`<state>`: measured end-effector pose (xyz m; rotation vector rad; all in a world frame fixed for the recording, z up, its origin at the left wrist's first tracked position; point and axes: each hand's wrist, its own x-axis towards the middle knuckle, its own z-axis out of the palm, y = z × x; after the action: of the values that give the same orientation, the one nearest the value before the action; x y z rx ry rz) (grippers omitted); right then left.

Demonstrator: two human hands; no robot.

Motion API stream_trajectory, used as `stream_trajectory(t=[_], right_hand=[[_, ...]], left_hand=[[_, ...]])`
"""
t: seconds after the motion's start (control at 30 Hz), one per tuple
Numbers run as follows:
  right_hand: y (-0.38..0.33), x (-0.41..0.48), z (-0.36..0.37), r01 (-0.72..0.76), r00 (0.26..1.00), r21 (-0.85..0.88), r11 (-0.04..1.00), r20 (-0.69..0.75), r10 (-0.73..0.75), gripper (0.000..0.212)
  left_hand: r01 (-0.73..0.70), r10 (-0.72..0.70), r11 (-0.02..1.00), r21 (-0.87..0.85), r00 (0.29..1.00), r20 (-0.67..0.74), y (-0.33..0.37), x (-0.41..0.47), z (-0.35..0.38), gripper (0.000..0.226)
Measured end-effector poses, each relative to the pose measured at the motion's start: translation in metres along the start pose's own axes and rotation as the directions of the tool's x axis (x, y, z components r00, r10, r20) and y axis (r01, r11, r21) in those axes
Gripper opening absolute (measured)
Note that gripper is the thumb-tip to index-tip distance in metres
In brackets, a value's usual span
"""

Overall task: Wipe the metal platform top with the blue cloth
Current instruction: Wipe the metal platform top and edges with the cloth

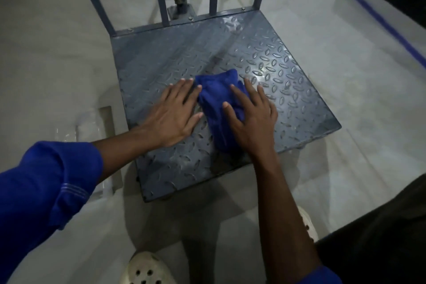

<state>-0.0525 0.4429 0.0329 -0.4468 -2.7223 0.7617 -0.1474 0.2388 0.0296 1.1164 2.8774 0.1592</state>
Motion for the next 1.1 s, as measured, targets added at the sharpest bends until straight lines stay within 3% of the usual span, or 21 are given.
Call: stream_trajectory(t=[0.13, 0.3, 0.5, 0.67, 0.87, 1.1], right_hand=[[0.003, -0.047, 0.004, 0.048, 0.991, 0.036, 0.998, -0.128, -0.043, 0.052], [-0.009, -0.063, 0.011, 0.014, 0.995, -0.013, 1.000, -0.094, -0.016, 0.053], [-0.016, -0.065, 0.003, -0.085, 0.994, -0.056, 0.995, -0.081, 0.080, 0.053], [-0.033, -0.060, -0.015, -0.114, 0.987, -0.127, 0.985, 0.103, 0.127, 0.060], [-0.037, -0.060, -0.007, -0.162, 0.922, -0.223, 0.961, 0.313, 0.228, 0.069], [-0.046, -0.064, -0.006, -0.236, 0.891, -0.343, 0.909, 0.297, 0.344, 0.067]], left_hand=[[-0.215, 0.213, 0.977, -0.013, 0.973, -0.089, 0.006, 0.025, 0.000, 0.065], [-0.232, 0.231, 0.973, -0.009, 0.963, 0.138, 0.006, 0.065, -0.004, 0.068], [-0.315, 0.303, 0.948, 0.050, 0.938, 0.167, 0.005, 0.077, -0.005, 0.072], [-0.409, 0.418, 0.904, -0.123, 0.907, 0.059, -0.014, 0.079, -0.007, 0.070], [-0.426, 0.428, 0.904, -0.038, 0.904, 0.028, -0.013, 0.075, 0.004, 0.058], [-0.503, 0.482, 0.863, -0.047, 0.847, -0.223, -0.007, 0.070, 0.016, 0.041]])
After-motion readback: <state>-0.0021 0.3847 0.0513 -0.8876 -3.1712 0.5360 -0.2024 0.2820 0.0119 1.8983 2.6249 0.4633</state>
